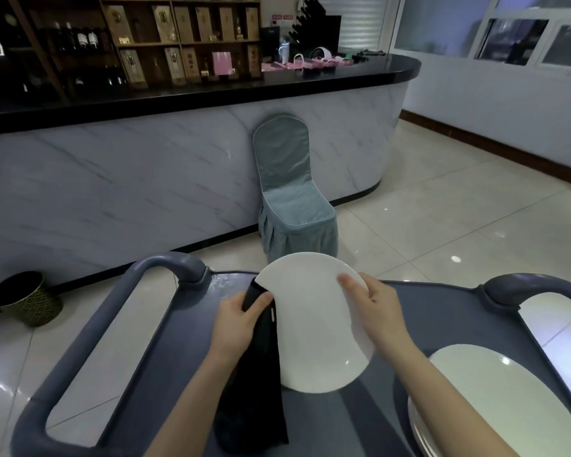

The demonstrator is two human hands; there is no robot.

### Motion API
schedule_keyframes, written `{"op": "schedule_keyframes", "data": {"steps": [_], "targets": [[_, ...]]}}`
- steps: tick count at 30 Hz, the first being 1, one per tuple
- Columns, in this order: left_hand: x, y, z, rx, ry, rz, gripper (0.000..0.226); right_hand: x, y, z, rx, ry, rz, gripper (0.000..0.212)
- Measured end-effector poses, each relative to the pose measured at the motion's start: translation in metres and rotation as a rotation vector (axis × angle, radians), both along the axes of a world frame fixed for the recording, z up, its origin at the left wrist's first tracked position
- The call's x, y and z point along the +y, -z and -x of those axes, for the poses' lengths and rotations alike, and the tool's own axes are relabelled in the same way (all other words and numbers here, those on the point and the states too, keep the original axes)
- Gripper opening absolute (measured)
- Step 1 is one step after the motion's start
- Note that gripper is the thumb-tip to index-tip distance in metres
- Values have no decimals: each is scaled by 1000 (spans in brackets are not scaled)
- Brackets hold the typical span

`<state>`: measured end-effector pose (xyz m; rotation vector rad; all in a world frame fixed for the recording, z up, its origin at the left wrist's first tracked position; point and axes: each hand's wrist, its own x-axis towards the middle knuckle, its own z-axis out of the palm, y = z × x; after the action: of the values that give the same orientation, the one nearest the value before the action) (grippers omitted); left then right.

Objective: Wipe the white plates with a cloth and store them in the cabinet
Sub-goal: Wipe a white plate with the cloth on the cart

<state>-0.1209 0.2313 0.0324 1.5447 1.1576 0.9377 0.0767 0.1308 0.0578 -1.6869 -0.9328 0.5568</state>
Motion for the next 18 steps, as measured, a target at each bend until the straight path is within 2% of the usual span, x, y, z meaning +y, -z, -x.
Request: {"op": "schedule_keyframes", "data": {"steps": [4,6,8,11,15,16,18], "targets": [[9,-28,-10,200,401,-237,14,8,-9,5,-290,-333,82,46],[7,-32,-15,239,472,-242,13,9,-6,10,-315,-367,65,49],[5,-30,-13,151,358,-176,15,8,-7,9,-261,-280,28,45],[3,-19,-3,32,53,-59,19,2,-7,10,-83,-57,-34,44],[-20,9,-14,-207,-378,257,36,2,5,44,447,341,-172,42],[-27,17,-18,-240,-435,292,37,3,9,50,531,392,-172,39],[-32,24,-20,-262,-454,317,37,2,13,53,568,357,-117,32]]}}
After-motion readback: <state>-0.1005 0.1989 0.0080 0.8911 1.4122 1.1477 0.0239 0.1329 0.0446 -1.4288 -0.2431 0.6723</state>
